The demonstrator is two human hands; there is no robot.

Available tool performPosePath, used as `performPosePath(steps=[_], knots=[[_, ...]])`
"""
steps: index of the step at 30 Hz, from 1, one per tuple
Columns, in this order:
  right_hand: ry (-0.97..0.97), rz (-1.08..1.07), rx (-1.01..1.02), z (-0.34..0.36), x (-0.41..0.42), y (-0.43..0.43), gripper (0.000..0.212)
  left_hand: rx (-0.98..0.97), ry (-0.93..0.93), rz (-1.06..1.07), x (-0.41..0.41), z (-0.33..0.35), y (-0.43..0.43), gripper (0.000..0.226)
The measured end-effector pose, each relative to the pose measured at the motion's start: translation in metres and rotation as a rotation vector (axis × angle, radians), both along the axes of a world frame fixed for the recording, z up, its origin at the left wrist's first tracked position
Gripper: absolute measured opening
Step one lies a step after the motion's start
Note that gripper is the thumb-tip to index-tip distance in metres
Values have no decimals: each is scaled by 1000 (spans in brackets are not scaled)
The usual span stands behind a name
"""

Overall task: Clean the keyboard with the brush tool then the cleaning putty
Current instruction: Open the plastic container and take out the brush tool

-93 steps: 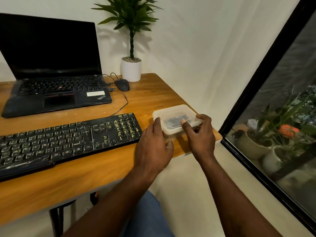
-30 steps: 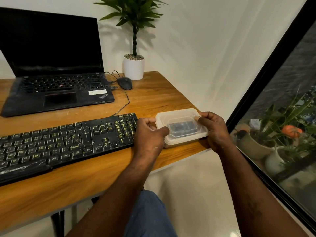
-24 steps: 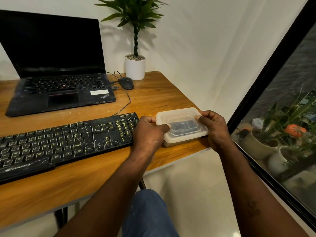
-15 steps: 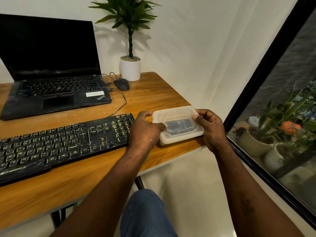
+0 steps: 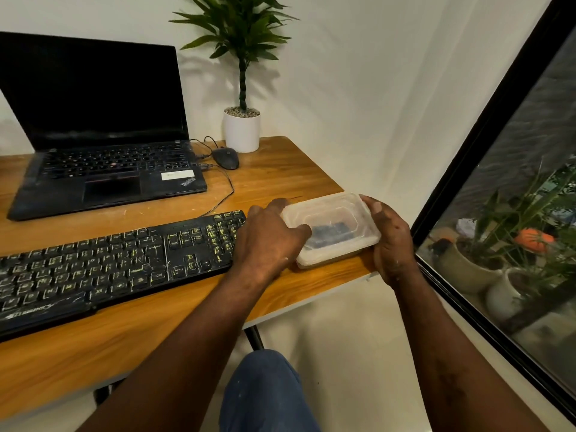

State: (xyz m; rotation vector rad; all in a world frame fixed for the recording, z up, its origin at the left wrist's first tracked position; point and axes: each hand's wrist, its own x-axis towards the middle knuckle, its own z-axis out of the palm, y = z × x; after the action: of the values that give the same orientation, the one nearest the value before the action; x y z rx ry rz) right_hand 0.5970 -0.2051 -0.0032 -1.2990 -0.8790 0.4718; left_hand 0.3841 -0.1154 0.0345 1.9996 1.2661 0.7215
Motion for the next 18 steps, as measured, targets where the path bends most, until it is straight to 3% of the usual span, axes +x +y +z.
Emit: performPosePath(steps=[8,15,18], knots=[[-25,56,-33,1,-5,-1,59,136,-174,6,1,4,5,14],[72,-3,-34,-1,-3,4,60,-266,-596,96,-11,13,18,6],[29,-3,-64,-5,2,5,39,-277,-755,223,-15,18,26,2]])
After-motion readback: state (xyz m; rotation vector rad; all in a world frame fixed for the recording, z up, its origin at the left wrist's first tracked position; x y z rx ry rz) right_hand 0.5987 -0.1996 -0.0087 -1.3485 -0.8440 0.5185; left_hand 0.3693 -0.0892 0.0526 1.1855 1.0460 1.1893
